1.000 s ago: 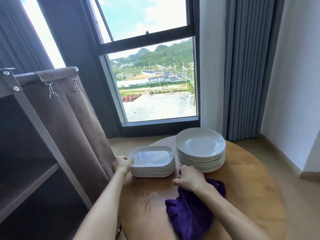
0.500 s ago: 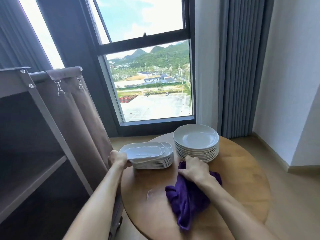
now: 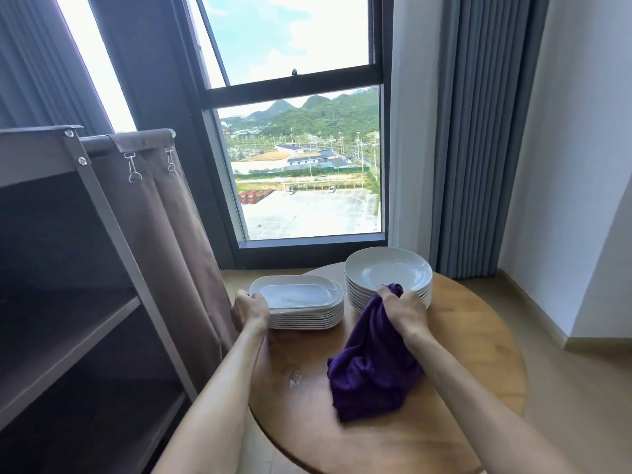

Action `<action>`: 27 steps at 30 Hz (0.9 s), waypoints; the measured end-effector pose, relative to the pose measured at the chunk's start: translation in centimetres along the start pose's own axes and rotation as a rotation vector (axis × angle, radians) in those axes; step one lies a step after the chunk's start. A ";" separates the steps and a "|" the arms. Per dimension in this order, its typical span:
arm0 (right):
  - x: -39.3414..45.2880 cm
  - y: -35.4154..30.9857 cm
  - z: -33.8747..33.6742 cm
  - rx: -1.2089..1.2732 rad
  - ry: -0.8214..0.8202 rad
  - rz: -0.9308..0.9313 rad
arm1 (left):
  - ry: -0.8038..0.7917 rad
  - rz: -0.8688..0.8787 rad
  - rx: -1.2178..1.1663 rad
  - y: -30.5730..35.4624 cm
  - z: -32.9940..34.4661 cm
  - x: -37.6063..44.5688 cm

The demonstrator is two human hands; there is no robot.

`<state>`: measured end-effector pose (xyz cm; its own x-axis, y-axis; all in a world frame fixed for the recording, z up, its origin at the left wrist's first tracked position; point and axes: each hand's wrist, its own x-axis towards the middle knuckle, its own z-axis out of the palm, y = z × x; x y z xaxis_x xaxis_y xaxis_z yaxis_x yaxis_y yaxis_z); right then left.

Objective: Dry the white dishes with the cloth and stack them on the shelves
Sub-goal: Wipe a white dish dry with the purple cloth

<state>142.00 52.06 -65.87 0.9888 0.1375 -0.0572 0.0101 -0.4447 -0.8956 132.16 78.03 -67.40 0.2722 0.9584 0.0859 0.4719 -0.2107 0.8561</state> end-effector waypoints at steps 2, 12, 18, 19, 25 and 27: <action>-0.2 0.5 0.4 0.008 -0.025 -0.002 | 0.002 -0.006 -0.007 0.3 0.5 -0.1; 0.0 -0.1 0.2 0.096 -0.023 -0.023 | -0.095 -0.147 -0.433 0.4 2.2 -0.7; -1.6 -5.0 -0.5 0.603 0.232 -0.027 | -0.295 -0.312 -0.996 0.8 -0.6 -7.0; -2.0 -6.0 -0.6 0.646 0.263 -0.050 | -0.342 -0.338 -1.033 0.7 -1.1 -8.2; -4.9 -9.5 0.2 0.524 0.112 -0.283 | -0.428 -0.405 -1.255 1.2 -2.4 -14.1; -6.1 -9.0 1.0 0.391 -0.099 -0.354 | -0.420 -0.404 -1.379 1.9 -2.5 -15.5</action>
<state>135.70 56.06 -57.91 0.9162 0.3104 0.2533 0.2651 0.0045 -0.9642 126.76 63.27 -65.89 0.6475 0.7320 -0.2119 -0.5040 0.6199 0.6014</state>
